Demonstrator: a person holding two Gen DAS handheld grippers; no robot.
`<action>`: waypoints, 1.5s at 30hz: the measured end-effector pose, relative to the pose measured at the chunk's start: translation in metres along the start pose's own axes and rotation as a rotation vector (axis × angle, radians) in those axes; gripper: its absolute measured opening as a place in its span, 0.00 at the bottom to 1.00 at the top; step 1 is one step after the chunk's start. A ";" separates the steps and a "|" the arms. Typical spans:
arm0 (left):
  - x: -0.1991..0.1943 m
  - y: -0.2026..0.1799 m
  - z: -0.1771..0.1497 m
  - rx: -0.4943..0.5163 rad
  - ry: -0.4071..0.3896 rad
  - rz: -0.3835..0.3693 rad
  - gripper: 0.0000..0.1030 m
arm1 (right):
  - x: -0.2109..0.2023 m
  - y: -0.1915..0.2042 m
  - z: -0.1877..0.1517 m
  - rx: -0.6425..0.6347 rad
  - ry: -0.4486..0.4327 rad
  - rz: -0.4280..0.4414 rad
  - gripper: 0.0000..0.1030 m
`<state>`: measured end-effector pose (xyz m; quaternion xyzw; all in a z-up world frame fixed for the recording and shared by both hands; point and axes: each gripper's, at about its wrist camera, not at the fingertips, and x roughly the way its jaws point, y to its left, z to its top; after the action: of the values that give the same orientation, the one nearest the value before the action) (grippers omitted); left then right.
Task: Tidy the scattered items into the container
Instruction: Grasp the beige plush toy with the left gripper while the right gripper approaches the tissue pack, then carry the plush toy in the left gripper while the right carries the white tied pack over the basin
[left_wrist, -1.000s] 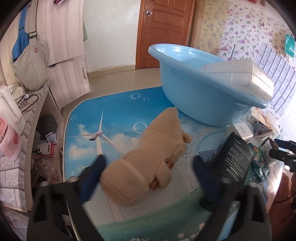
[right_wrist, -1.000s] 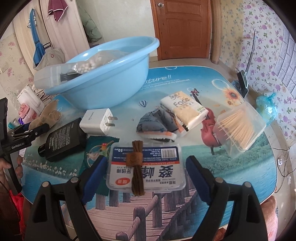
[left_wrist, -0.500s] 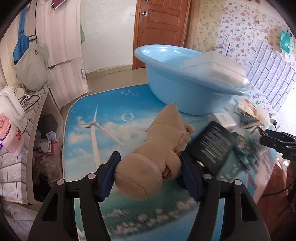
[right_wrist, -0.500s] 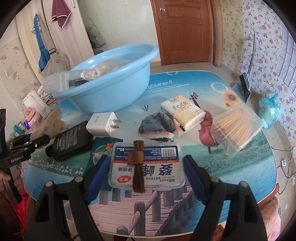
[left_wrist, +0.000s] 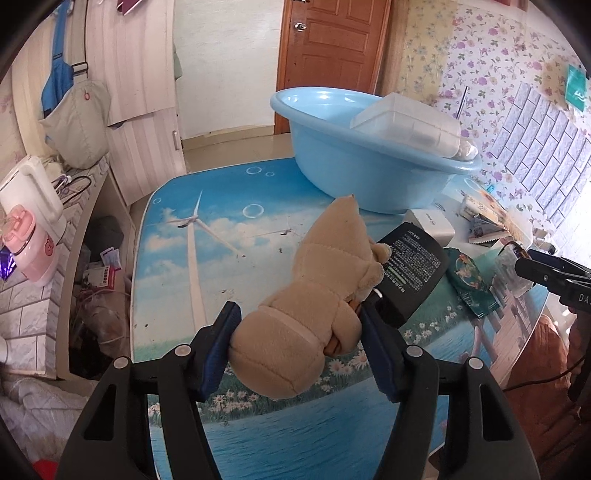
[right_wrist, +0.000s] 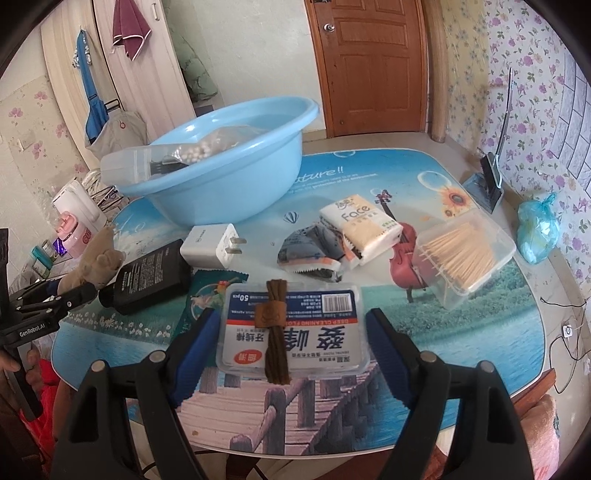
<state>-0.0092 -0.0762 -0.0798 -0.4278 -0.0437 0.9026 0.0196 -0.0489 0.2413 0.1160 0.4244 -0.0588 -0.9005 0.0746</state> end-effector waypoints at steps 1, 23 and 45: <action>0.001 0.001 0.000 -0.001 0.003 0.001 0.62 | 0.001 0.000 0.000 0.001 0.004 0.000 0.78; 0.028 0.024 0.017 -0.045 -0.008 -0.036 0.76 | 0.017 0.011 0.001 -0.047 0.048 -0.033 0.79; -0.014 0.024 0.033 -0.086 -0.141 -0.035 0.51 | -0.019 0.016 0.016 -0.056 -0.107 0.004 0.78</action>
<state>-0.0257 -0.1035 -0.0505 -0.3630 -0.0911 0.9272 0.0139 -0.0479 0.2296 0.1438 0.3731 -0.0384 -0.9231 0.0848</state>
